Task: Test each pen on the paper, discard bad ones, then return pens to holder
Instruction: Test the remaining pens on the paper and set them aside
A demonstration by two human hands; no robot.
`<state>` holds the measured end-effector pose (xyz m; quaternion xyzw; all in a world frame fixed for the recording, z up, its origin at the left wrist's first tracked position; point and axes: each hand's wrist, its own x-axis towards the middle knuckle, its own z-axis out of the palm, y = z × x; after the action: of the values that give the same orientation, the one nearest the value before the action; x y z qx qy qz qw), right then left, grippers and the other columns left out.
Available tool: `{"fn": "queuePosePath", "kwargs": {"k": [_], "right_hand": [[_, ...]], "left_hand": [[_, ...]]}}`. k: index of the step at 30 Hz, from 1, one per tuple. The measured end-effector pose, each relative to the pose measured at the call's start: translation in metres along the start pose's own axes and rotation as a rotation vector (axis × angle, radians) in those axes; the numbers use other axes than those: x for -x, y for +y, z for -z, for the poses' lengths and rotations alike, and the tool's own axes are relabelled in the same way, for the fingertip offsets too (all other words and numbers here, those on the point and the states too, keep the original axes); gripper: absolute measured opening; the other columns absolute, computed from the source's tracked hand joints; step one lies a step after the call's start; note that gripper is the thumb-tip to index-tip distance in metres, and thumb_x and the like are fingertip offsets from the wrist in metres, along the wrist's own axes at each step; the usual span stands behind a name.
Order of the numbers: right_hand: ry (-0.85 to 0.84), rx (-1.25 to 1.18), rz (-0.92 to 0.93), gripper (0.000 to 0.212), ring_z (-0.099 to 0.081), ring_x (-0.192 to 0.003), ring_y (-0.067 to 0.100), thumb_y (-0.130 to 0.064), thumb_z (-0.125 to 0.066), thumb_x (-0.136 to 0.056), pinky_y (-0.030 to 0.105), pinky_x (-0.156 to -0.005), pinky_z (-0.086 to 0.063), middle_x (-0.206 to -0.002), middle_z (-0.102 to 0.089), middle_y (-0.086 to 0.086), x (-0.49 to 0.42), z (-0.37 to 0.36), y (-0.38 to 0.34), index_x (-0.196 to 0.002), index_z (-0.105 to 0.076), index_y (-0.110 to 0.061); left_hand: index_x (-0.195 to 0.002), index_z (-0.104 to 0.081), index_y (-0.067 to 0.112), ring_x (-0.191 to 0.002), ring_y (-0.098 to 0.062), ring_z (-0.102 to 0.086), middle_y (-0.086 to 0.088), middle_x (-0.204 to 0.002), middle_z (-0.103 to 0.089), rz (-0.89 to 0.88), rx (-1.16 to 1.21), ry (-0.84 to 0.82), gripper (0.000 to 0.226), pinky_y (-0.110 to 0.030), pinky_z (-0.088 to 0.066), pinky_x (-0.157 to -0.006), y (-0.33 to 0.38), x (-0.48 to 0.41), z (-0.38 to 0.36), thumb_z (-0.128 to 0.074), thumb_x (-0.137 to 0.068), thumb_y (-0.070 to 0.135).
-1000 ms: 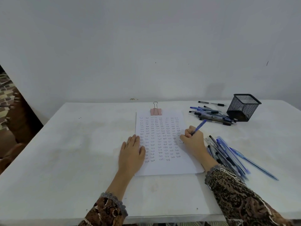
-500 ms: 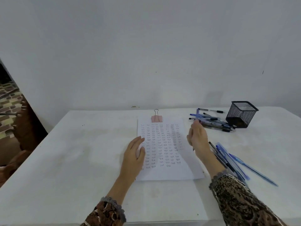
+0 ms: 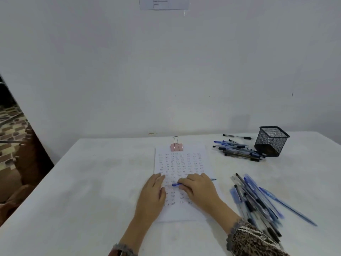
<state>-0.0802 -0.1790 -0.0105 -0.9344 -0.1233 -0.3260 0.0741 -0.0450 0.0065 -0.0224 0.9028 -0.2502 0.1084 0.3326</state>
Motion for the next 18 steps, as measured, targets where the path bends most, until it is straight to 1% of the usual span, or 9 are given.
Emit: {"fn": "queuePosePath", "kwargs": {"k": [2,4,6,8,11,13,14,16,18], "right_hand": [[0.018,0.027,0.028,0.031,-0.053,-0.053,0.008,-0.04,-0.042,-0.089,0.022,-0.06,-0.023,-0.062,-0.058,-0.014,0.004,-0.003,0.002,-0.078,-0.069,-0.03],[-0.01,-0.013,0.025,0.037,-0.054,-0.054,0.009,-0.04,-0.037,-0.095,0.022,-0.061,-0.024,-0.063,-0.058,-0.013,0.008,-0.004,0.003,-0.08,-0.068,-0.028],[-0.039,-0.099,0.024,0.042,-0.055,-0.06,0.009,-0.041,-0.028,-0.1,0.02,-0.066,-0.025,-0.068,-0.061,-0.012,0.009,0.003,0.003,-0.086,-0.064,-0.024],[-0.041,-0.174,-0.021,0.035,-0.05,-0.073,0.007,-0.043,-0.028,-0.099,0.022,-0.072,-0.026,-0.074,-0.062,-0.01,0.007,0.022,0.0,-0.093,-0.056,-0.024],[0.029,-0.508,-0.284,0.009,-0.053,-0.072,0.008,-0.032,-0.042,-0.097,0.021,-0.069,-0.042,-0.087,-0.065,-0.002,0.002,0.071,0.002,-0.093,-0.049,-0.028],[0.212,-0.724,-0.489,0.016,-0.057,-0.062,0.013,-0.011,-0.05,-0.092,0.022,-0.059,-0.047,-0.092,-0.064,0.0,0.009,0.105,0.016,-0.088,-0.052,-0.027],[0.341,-0.796,-0.584,0.019,-0.06,-0.064,0.016,-0.005,-0.053,-0.088,0.022,-0.062,-0.05,-0.092,-0.063,0.003,0.018,0.12,0.028,-0.084,-0.056,-0.024],[0.481,-0.838,-0.766,0.024,-0.066,-0.072,0.021,0.003,-0.061,-0.082,0.026,-0.072,-0.054,-0.09,-0.064,0.013,0.04,0.144,0.052,-0.074,-0.063,-0.02],[0.428,-0.682,-0.928,0.027,-0.065,-0.069,0.011,0.004,-0.069,-0.077,0.016,-0.069,-0.052,-0.077,-0.07,0.005,0.066,0.154,0.072,-0.066,-0.067,-0.021]], "left_hand": [[-0.138,-0.039,0.011,-0.136,-0.016,-0.028,-0.002,-0.146,-0.034,0.04,-0.105,-0.098,0.061,-0.028,-0.021,-0.115,-0.001,-0.001,0.0,-0.017,-0.089,0.039],[-0.138,-0.037,0.009,-0.136,-0.017,-0.028,-0.004,-0.147,-0.033,0.045,-0.121,-0.123,0.082,-0.03,-0.019,-0.116,0.0,-0.002,0.0,-0.001,-0.076,0.048],[-0.139,-0.036,0.011,-0.137,-0.015,-0.026,-0.003,-0.148,-0.031,0.073,-0.13,-0.135,0.09,-0.027,-0.017,-0.114,-0.001,-0.003,-0.001,0.003,-0.069,0.051],[-0.141,-0.034,0.012,-0.139,-0.014,-0.022,0.0,-0.15,-0.028,0.088,-0.127,-0.148,0.091,-0.025,-0.013,-0.113,-0.003,-0.003,-0.001,0.004,-0.068,0.052],[-0.142,-0.031,0.014,-0.141,-0.013,-0.017,0.001,-0.152,-0.024,0.105,-0.122,-0.156,0.064,-0.024,-0.009,-0.114,-0.001,-0.003,-0.001,-0.014,-0.088,0.044],[-0.143,-0.029,0.015,-0.141,-0.012,-0.015,0.002,-0.152,-0.021,0.112,-0.113,-0.155,0.047,-0.024,-0.008,-0.114,-0.001,-0.003,-0.002,-0.029,-0.097,0.027],[-0.143,-0.029,0.016,-0.141,-0.012,-0.015,0.003,-0.153,-0.021,0.117,-0.103,-0.154,0.046,-0.024,-0.008,-0.114,0.0,-0.003,-0.002,-0.032,-0.098,0.024],[-0.142,-0.03,0.015,-0.141,-0.012,-0.017,0.002,-0.152,-0.023,0.113,-0.101,-0.148,0.047,-0.024,-0.009,-0.114,-0.001,-0.003,-0.003,-0.03,-0.097,0.027],[-0.141,-0.034,0.014,-0.139,-0.014,-0.023,0.0,-0.15,-0.028,0.104,-0.111,-0.135,0.059,-0.024,-0.014,-0.113,0.001,-0.002,-0.002,-0.019,-0.09,0.04]]}}
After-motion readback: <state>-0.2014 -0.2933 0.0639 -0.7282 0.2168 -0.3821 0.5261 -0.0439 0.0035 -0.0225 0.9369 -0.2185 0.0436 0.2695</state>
